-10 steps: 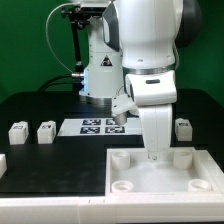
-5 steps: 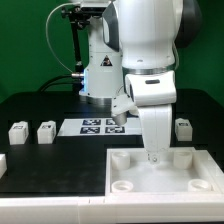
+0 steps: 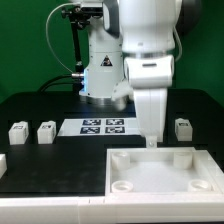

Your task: Assemble one leg

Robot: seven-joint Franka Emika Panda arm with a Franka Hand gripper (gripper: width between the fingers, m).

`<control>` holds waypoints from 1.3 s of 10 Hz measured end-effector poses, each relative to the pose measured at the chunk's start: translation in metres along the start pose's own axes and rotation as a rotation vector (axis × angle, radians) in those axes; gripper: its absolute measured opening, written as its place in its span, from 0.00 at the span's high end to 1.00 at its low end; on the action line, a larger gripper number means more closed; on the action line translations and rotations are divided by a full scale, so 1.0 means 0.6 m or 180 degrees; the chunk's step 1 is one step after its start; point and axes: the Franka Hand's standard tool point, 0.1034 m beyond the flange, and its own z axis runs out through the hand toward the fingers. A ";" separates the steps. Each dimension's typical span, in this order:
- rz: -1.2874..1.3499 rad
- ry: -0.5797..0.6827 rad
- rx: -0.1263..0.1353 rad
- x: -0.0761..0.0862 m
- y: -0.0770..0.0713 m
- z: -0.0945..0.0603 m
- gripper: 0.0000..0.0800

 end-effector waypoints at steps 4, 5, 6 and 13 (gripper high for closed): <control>0.1484 -0.0016 0.0008 0.039 -0.051 -0.004 0.19; 0.1907 -0.0011 0.0005 0.051 -0.056 -0.005 0.19; 0.2214 -0.0001 0.0027 0.052 -0.057 -0.003 0.19; 0.3691 -0.0028 0.0163 0.100 -0.097 0.007 0.19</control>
Offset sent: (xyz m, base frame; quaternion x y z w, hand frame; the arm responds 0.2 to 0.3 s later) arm -0.0076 0.0232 0.0101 -0.0169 0.0060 0.2344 0.9720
